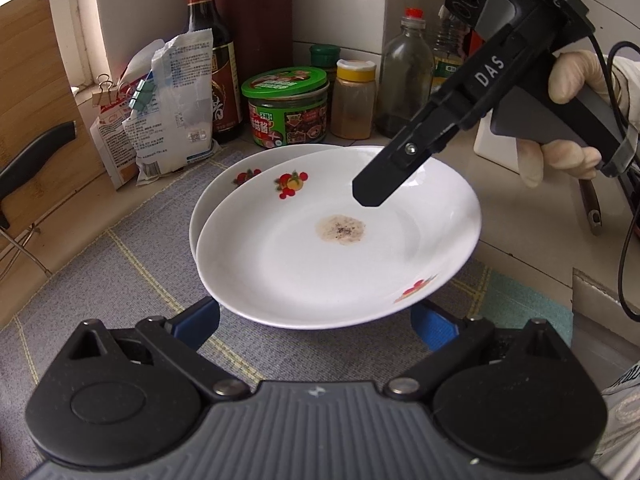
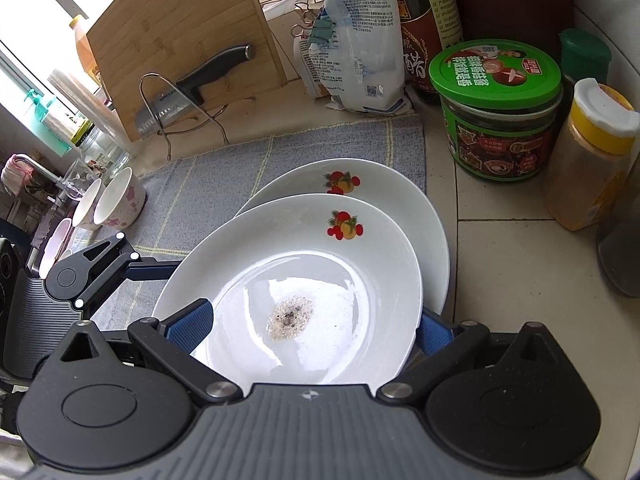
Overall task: Organize plates and bowls
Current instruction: 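Lower the stained plate onto the stacked plates with both tools, then open both tools and release the stained plate on the stack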
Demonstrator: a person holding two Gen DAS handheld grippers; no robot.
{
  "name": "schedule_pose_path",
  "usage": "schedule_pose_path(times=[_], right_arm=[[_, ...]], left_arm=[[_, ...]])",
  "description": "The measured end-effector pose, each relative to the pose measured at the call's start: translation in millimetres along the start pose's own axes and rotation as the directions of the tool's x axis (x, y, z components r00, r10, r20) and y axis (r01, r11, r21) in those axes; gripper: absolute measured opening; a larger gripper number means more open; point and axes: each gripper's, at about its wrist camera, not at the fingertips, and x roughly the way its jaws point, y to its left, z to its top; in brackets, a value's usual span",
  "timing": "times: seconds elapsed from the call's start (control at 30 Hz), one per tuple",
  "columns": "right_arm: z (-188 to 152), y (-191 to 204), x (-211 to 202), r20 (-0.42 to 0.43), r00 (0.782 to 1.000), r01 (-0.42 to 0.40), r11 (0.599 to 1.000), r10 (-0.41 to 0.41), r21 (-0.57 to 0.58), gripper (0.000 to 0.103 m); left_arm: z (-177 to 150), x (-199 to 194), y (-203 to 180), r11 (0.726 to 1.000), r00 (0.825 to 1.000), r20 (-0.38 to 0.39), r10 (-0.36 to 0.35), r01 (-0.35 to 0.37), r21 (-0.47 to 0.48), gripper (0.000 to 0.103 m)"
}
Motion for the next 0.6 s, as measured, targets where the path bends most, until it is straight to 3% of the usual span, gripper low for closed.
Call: schedule_pose_path(times=[0.6], right_arm=[[-0.9,8.2,-4.8,0.000,0.997,0.073,0.997,-0.073,-0.026,0.103]], left_arm=[[4.1,4.6,-4.6,0.999,1.000,0.029,0.005,-0.006,0.036,0.101]])
